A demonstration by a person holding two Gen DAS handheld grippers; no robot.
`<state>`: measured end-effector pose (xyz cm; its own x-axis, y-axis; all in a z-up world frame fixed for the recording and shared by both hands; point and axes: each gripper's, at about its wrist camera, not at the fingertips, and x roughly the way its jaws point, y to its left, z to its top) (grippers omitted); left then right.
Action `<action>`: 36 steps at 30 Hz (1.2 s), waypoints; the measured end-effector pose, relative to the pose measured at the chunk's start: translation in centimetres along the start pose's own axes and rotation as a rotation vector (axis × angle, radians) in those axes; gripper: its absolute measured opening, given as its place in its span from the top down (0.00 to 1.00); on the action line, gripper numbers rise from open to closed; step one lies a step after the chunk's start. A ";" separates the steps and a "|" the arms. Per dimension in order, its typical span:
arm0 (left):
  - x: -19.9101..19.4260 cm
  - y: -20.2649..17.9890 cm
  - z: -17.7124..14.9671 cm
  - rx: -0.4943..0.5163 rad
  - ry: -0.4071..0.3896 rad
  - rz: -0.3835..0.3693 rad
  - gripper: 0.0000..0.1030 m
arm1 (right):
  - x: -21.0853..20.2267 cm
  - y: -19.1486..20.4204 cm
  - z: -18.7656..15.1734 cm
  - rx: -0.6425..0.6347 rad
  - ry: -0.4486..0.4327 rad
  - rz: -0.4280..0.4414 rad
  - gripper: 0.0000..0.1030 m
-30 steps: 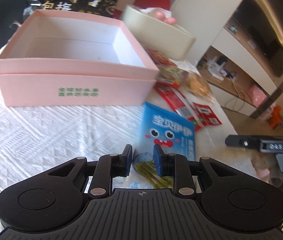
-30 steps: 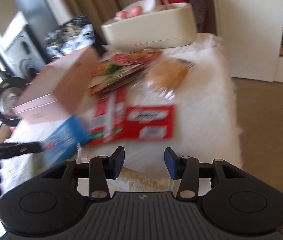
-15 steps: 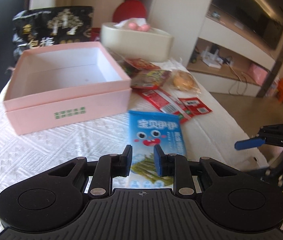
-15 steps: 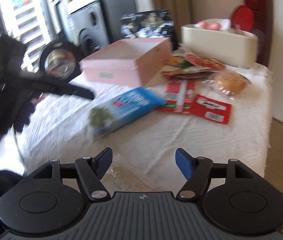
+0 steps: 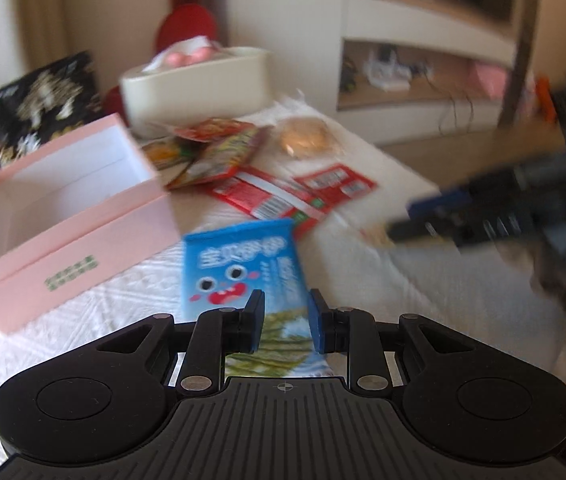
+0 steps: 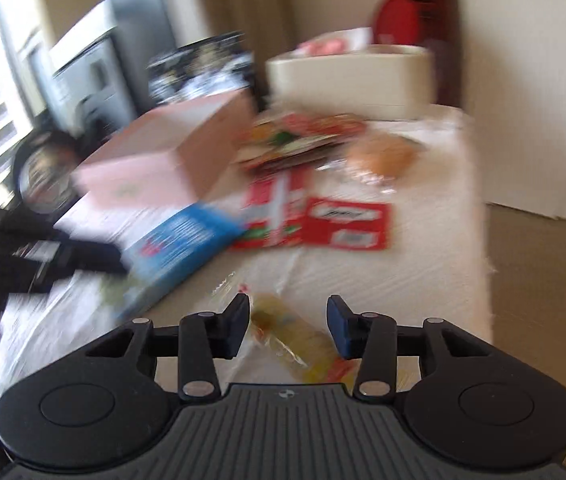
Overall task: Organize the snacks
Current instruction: 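Grasp the blue seaweed packet with the left gripper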
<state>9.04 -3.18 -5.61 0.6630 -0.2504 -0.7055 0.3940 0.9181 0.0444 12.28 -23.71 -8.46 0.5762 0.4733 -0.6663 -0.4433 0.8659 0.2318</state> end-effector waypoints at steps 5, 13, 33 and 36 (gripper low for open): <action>1.3 -0.8 -0.4 0.017 0.047 0.009 0.72 | 0.8 -0.5 -0.8 0.029 -0.002 0.006 0.43; 2.1 -0.4 0.3 -0.056 0.053 -0.105 0.58 | 0.8 -0.5 -1.5 0.046 -0.033 0.015 0.38; 2.7 0.6 0.2 -0.077 0.081 -0.146 0.04 | 1.0 0.5 -2.1 -0.015 -0.062 0.001 0.25; 2.4 0.5 0.1 -0.086 0.047 -0.139 0.04 | 1.0 0.5 -2.0 -0.016 -0.060 0.005 0.24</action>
<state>10.87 -3.34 -7.20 0.5746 -0.3640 -0.7331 0.4225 0.8990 -0.1153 11.24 -23.09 -10.48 0.6143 0.4866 -0.6211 -0.4566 0.8612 0.2231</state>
